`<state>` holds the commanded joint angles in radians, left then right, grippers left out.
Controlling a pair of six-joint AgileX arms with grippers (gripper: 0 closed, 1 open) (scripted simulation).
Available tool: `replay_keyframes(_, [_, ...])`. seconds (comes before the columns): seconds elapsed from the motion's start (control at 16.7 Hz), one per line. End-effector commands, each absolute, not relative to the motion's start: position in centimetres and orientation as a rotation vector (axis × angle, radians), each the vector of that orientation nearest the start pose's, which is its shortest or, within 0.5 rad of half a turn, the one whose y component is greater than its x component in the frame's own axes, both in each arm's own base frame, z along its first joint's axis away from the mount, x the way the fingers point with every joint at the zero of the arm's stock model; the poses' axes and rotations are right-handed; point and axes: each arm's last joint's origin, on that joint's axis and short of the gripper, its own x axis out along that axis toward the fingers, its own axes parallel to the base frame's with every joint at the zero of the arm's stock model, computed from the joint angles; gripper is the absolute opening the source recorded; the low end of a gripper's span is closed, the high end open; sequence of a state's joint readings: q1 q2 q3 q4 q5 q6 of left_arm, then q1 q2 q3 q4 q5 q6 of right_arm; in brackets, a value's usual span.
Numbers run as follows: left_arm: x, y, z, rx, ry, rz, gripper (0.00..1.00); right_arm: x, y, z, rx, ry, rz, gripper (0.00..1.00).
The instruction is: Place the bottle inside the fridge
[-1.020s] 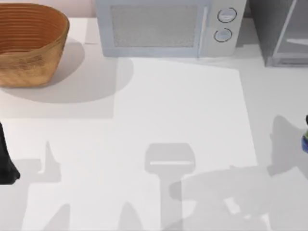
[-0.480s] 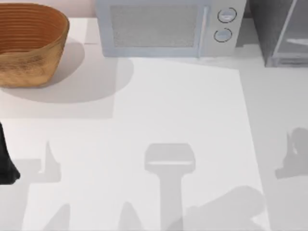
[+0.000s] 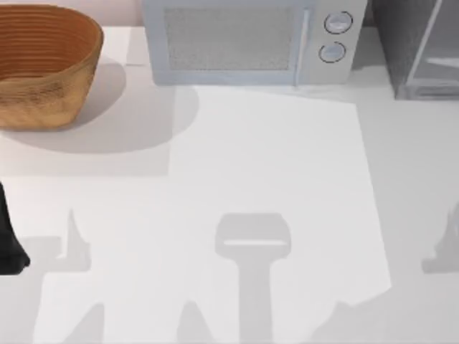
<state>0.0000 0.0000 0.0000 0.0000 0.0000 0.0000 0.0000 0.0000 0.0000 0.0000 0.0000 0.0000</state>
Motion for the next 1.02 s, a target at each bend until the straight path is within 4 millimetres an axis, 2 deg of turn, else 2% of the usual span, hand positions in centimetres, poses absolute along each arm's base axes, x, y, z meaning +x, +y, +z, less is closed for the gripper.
replay_keyframes(0.18, [10.6,-0.1,16.0,0.0,0.0,0.0,1.0,10.6,-0.1,16.0,0.001,0.002,0.003,0.01])
replay_keyframes(0.3, [10.6,-0.1,16.0,0.0,0.0,0.0,1.0,10.7,-0.1,16.8,0.0,-0.014,0.005,0.01])
replay_keyframes(0.6, [10.6,-0.1,16.0,0.0,0.0,0.0,1.0,12.2,-0.5,21.5,-0.005,-0.081,0.001,0.01])
replay_keyframes(0.78, [10.6,-0.1,16.0,0.0,0.0,0.0,1.0,15.4,-1.2,24.7,-0.012,-0.094,-0.01,0.01])
replay_keyframes(0.9, [10.6,-0.1,16.0,0.0,0.0,0.0,1.0,18.6,-1.9,26.1,-0.016,-0.09,-0.017,0.01])
replay_keyframes(1.02, [10.6,-0.1,16.0,0.0,0.0,0.0,1.0,22.5,-3.0,26.6,-0.018,-0.079,-0.021,0.01])
